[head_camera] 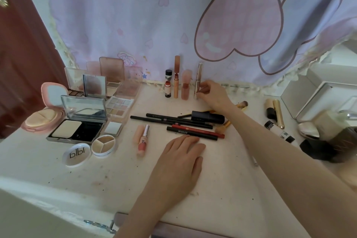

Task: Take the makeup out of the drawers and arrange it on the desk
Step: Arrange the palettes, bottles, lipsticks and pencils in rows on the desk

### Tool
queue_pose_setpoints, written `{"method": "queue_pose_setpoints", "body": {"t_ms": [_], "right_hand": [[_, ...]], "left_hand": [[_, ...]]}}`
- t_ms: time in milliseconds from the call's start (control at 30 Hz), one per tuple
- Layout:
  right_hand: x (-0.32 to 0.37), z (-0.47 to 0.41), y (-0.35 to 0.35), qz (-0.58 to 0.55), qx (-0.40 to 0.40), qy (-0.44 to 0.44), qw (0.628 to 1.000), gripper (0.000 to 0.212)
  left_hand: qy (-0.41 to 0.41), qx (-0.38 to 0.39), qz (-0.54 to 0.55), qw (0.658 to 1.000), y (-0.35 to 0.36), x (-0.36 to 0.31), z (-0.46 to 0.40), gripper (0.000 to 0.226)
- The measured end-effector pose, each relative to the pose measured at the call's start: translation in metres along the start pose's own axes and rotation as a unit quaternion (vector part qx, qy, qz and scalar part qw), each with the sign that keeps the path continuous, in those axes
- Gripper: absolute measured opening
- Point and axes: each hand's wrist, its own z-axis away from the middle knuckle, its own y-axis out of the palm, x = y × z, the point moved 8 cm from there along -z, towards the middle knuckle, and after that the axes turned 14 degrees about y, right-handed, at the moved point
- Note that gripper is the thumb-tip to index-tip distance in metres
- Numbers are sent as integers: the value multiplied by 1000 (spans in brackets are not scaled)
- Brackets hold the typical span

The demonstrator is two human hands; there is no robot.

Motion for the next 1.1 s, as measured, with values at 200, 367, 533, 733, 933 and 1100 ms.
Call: {"method": "queue_pose_setpoints", "body": {"t_ms": [200, 367, 533, 733, 933, 1100], "right_hand": [[-3, 31, -25, 25, -25, -15, 999, 27], [-6, 69, -34, 193, -8, -88, 977, 26], [-16, 76, -26, 317, 25, -76, 945, 36], [-16, 75, -22, 298, 16, -91, 950, 30], [-4, 102, -41, 59, 0, -79, 995, 15], [3, 155, -14, -11, 190, -74, 979, 16]], "left_hand": [[0, 14, 4, 1000, 4, 3, 2, 35], [5, 19, -3, 1000, 4, -1, 2, 38], [8, 13, -1, 1000, 4, -2, 3, 40], [21, -6, -5, 1000, 0, -5, 3, 38], [-24, -83, 61, 994, -16, -1, 1, 47], [-68, -227, 103, 966, -43, 10, 9, 65]]}}
